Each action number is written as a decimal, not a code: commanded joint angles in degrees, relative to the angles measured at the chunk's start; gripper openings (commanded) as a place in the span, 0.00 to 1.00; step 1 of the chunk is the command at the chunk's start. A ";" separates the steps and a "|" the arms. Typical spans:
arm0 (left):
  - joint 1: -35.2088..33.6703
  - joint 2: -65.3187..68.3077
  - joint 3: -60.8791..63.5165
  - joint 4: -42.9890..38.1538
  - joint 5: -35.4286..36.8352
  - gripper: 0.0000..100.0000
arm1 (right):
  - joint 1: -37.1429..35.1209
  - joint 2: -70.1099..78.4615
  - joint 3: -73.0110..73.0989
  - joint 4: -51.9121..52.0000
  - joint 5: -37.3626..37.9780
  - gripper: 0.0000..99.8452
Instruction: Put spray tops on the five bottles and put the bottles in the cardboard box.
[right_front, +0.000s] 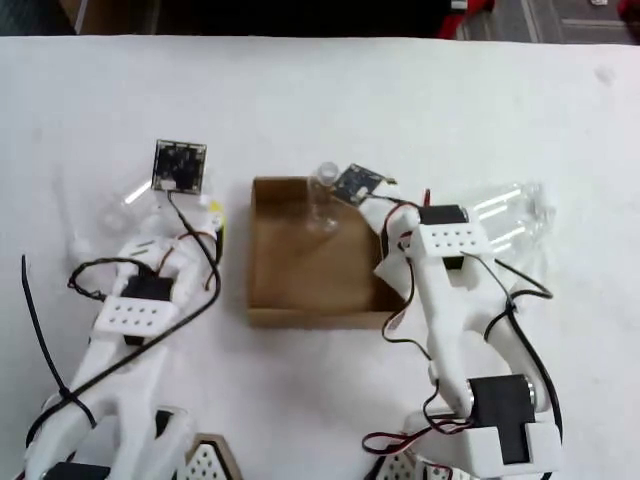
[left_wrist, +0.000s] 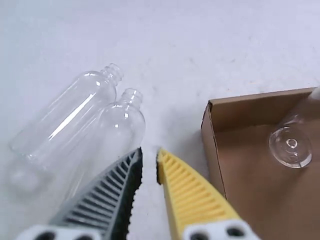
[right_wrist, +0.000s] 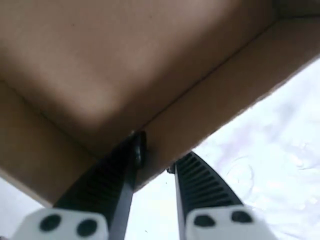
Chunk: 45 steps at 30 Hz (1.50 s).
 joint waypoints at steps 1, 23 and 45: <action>0.57 -0.04 -0.26 -1.67 -0.53 0.06 | -0.04 -0.75 -0.53 0.31 1.41 0.03; 0.57 0.04 -0.35 -1.67 -0.53 0.06 | -0.48 -0.92 -0.79 0.48 -4.04 0.20; 0.57 0.04 -0.26 -1.67 -0.53 0.06 | -0.66 -28.09 -14.07 19.74 -21.89 0.25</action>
